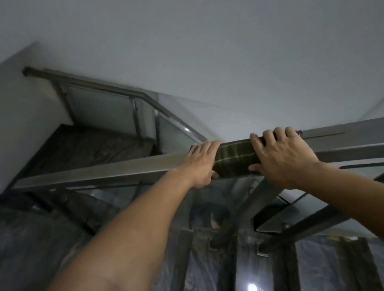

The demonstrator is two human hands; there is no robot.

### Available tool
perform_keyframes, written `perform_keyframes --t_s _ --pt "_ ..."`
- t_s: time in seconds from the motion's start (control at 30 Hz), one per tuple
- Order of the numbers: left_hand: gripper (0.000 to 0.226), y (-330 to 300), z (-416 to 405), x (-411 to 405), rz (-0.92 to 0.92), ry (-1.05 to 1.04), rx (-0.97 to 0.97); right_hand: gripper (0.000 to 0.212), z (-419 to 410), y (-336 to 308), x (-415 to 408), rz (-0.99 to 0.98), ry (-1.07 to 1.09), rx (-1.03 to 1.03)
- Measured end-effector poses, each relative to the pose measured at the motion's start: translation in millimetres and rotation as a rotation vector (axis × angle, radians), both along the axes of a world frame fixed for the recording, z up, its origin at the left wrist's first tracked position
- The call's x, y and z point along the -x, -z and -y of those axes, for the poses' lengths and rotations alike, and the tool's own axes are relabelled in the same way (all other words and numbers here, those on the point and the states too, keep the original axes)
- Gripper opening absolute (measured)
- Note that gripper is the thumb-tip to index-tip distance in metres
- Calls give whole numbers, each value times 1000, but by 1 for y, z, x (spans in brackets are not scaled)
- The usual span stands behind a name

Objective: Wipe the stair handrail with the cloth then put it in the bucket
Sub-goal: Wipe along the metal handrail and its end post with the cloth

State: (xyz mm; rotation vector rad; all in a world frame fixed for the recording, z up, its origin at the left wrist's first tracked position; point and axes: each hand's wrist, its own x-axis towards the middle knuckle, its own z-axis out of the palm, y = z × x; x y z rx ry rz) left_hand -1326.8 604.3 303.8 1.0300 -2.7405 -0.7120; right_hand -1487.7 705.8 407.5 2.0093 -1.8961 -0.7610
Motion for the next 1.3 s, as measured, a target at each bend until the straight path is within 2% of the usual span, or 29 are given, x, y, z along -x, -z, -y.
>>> perform_keyframes --t_s 0.33,0.63,1.03,1.3 --pt "85 124 92 -147 79 -136 -38 64 98 112 -146 97 -89 -55" --pt "87 223 170 -268 72 -188 -5 68 183 219 -265 128 -86 -58" --pt "83 292 228 -366 56 -186 -34 68 248 293 -364 111 -86 -102" --pt "86 343 272 -431 69 -153 -62 66 286 343 -431 105 -45 -50"
